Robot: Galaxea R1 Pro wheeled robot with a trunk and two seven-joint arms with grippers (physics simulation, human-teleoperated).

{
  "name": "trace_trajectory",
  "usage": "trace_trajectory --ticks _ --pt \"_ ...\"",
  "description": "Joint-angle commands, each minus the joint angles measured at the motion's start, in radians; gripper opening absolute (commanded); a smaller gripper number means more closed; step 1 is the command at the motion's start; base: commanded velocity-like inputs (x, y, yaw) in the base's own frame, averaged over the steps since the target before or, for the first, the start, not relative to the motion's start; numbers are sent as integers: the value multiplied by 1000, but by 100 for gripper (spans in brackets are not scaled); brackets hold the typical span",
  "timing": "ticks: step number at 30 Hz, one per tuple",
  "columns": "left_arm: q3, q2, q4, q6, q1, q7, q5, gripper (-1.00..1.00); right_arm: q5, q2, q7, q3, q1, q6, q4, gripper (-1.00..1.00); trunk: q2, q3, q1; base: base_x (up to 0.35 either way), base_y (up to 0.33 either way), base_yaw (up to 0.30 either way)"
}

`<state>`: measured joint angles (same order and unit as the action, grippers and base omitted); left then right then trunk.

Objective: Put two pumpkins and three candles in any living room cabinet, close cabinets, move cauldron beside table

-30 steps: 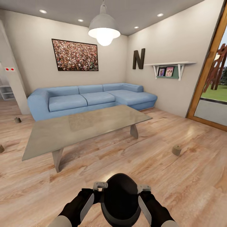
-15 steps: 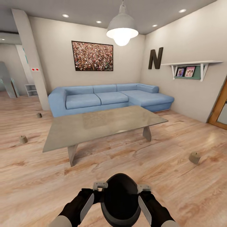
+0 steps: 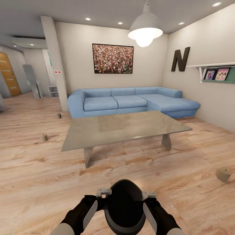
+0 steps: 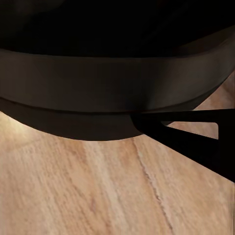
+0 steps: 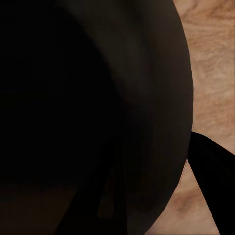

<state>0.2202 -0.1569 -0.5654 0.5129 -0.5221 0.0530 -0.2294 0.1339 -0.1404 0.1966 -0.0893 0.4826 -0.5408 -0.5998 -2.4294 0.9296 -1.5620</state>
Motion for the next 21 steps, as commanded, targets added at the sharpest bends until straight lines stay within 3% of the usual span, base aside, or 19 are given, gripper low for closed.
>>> trace_trajectory --ticks 1,6,21 --pt "-1 1 0 6 -1 7 22 -100 18 1 7 -10 1 0 -3 -100 -1 1 0 0 -226 291" --pt "-1 0 1 6 -1 7 21 -100 18 1 6 -10 1 2 -3 -100 -1 1 0 0 -266 217" --pt "-1 2 -1 7 -1 7 22 -100 17 1 6 -12 1 -1 -6 -100 -1 1 0 13 -254 9"
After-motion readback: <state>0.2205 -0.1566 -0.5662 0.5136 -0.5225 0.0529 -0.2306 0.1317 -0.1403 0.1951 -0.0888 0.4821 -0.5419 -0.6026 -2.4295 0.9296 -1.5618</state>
